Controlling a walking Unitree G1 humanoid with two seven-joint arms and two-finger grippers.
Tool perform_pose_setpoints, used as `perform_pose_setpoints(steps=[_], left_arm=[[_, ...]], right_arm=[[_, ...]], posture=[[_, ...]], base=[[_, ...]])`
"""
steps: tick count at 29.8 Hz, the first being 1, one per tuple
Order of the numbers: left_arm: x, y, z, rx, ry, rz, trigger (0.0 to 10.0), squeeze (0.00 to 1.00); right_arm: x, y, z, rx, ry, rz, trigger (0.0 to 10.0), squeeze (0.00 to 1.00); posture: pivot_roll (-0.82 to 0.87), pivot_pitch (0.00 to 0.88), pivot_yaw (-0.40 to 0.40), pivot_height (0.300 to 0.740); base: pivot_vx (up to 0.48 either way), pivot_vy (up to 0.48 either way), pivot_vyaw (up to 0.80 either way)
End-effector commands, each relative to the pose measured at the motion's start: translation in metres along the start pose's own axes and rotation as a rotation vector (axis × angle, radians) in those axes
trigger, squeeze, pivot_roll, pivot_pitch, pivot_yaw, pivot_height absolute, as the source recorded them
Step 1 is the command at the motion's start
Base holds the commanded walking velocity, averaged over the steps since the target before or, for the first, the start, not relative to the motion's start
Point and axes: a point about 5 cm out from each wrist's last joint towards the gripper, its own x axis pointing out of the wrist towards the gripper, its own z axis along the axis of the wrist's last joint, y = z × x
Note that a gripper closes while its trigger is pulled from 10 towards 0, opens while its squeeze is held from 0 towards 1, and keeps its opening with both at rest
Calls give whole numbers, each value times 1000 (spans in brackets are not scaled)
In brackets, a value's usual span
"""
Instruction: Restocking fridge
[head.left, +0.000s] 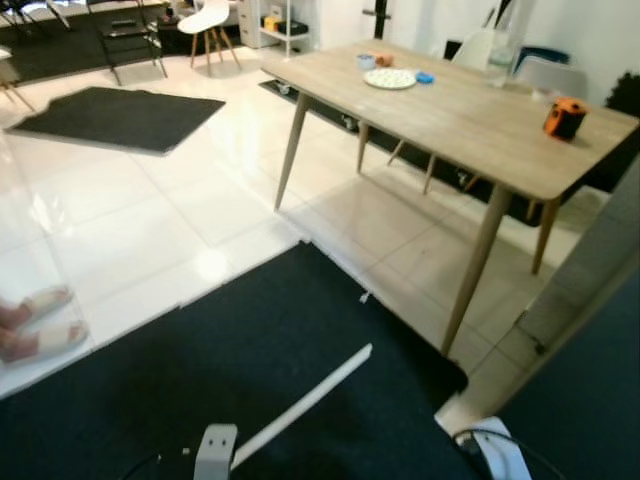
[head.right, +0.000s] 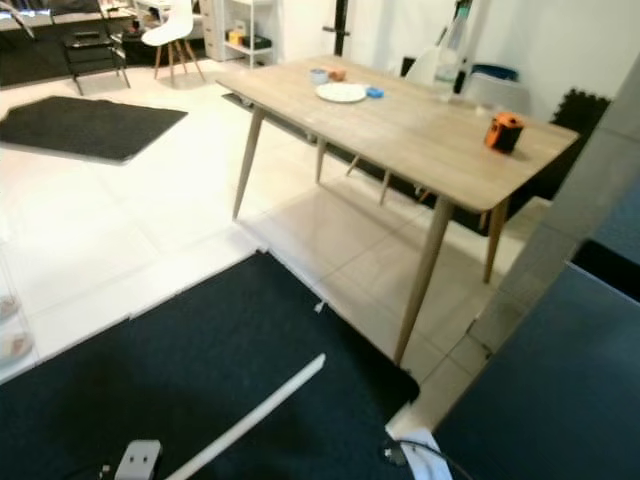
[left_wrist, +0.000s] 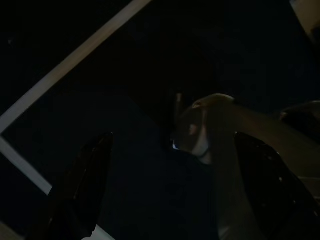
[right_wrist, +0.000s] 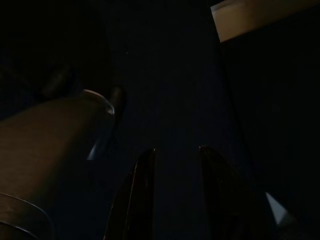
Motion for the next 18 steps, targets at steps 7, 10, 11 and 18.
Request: perform_pose_setpoints(steps=[7,10,11,18], left_arm=[[0,2,1,6,4,-4,10000,0],[0,2,1,8,4,-5,10000,0],[-1,2,1,10,5,-6,10000,0],[-1,1,-1,7,10,-9,10000,0]], right_arm=[[-1,-3,-4,-26,17,-48,10000,0],[-1,-3,-4,-28,20,-47,10000,0],[-1,-3,-5,-26,21,-48,10000,0],[-1,-4,-6,-17,28,-54,10000,0]], posture=[[-5,0,-21,740],[-5,0,-21,740],[-5,0,-21,740],[-6,0,-21,740]], base=[[41,0,113],[300,0,0],[341,0,0],[363,0,0]])
